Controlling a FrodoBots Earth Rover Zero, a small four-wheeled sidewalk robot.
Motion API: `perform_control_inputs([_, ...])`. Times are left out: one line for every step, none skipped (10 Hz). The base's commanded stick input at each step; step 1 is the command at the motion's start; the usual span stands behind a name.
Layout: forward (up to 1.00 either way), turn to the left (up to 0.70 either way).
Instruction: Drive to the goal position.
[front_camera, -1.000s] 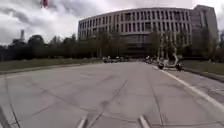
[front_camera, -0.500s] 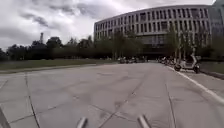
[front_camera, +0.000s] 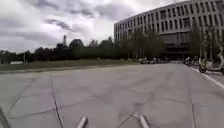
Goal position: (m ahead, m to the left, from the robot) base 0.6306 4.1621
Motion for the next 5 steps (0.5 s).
perform_control_inputs([0.00, 0.70])
perform_control_inputs([0.00, 0.70])
perform_control_inputs([0.00, 0.70])
perform_control_inputs([0.00, 0.70])
perform_control_inputs([0.00, 0.70])
